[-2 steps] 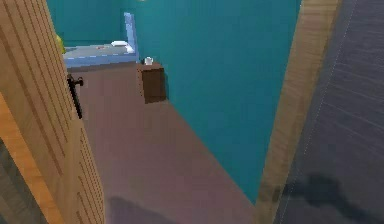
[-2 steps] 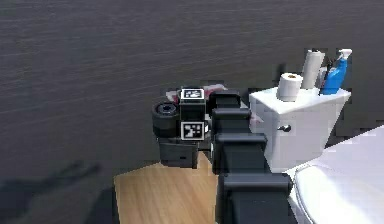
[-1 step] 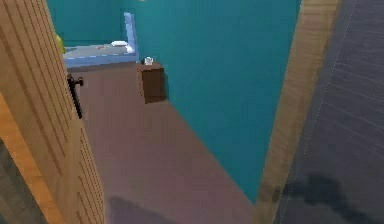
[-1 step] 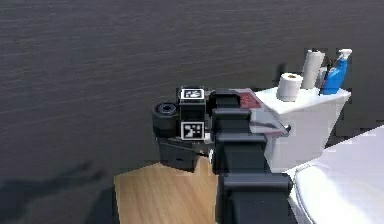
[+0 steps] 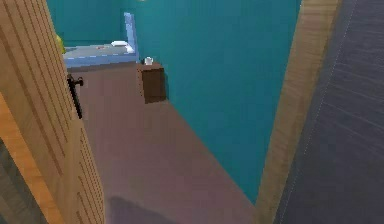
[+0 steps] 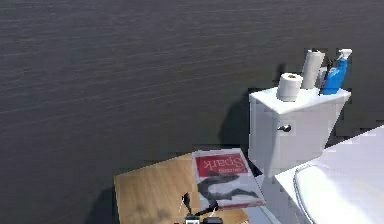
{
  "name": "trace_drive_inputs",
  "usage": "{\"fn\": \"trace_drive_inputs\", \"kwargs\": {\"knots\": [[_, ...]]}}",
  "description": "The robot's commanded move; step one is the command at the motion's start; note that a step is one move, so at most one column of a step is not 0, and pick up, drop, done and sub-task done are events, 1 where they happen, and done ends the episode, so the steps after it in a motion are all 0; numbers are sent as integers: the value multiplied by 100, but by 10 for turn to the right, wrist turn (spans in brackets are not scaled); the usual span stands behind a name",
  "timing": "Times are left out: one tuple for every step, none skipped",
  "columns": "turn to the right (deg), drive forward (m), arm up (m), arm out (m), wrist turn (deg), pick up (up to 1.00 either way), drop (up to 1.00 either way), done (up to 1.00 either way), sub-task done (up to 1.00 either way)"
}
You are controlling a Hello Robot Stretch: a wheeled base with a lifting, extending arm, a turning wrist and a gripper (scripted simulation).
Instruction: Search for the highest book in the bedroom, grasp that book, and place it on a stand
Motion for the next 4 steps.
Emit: {"fn": "trace_drive_inputs", "kwargs": {"knots": [[0,0,-32,0,0,0,0,0,0],[0,0,0,0,0,0,100,0,0],[0,0,10,0,0,0,0,0,0],[0,0,0,-8,0,0,0,0,0]]}}
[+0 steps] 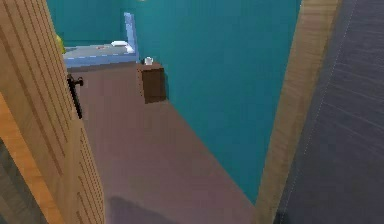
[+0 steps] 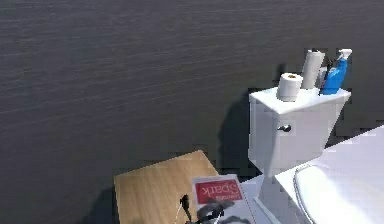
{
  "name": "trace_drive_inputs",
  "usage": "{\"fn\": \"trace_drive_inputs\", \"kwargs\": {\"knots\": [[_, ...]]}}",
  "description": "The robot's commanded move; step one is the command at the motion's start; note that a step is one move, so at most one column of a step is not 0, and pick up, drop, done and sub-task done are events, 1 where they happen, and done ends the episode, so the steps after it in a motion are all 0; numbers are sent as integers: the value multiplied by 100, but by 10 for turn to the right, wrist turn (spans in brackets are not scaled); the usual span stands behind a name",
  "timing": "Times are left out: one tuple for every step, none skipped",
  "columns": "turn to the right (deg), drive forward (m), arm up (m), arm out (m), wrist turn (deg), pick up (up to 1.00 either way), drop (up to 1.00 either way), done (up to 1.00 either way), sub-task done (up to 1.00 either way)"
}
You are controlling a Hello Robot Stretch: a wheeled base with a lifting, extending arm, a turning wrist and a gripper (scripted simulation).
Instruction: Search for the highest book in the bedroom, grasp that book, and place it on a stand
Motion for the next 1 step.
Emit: {"fn": "trace_drive_inputs", "kwargs": {"knots": [[0,0,0,0,0,0,0,100,0]]}}
